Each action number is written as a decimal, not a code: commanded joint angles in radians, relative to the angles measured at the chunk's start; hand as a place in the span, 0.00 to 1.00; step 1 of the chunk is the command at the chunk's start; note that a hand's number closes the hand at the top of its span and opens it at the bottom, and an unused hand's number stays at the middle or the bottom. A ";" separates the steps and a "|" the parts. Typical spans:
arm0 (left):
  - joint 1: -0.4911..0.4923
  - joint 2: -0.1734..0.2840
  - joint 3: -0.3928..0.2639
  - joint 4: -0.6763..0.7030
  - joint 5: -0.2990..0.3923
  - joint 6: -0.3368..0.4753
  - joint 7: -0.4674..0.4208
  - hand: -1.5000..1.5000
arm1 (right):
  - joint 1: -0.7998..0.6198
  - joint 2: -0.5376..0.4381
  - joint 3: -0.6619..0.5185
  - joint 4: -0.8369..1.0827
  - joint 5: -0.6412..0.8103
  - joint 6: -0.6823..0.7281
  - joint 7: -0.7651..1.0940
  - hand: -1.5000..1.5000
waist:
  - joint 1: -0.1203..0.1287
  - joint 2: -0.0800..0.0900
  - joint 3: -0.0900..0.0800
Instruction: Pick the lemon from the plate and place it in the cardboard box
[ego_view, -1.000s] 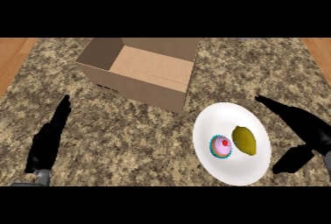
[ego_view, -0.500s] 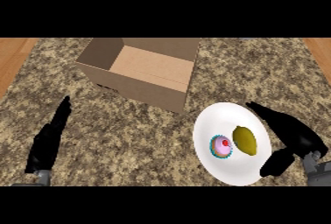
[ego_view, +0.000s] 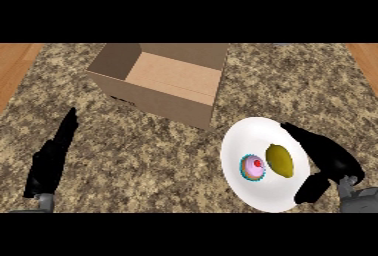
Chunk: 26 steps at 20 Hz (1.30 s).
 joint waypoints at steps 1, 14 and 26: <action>-0.038 -0.033 0.012 0.014 -0.035 -0.009 0.012 0.50 | 0.030 0.068 0.001 -0.068 0.069 0.023 0.053 0.00 | -0.002 0.000 0.000; 0.031 -0.093 0.054 -0.044 -0.098 -0.055 0.008 0.50 | 0.000 0.198 -0.096 0.032 0.186 0.077 -0.037 0.00 | 0.000 0.000 0.000; 0.015 -0.130 0.079 -0.035 -0.138 -0.087 0.016 0.50 | 0.058 0.234 -0.095 0.147 0.339 0.007 -0.192 0.00 | -0.001 0.000 0.000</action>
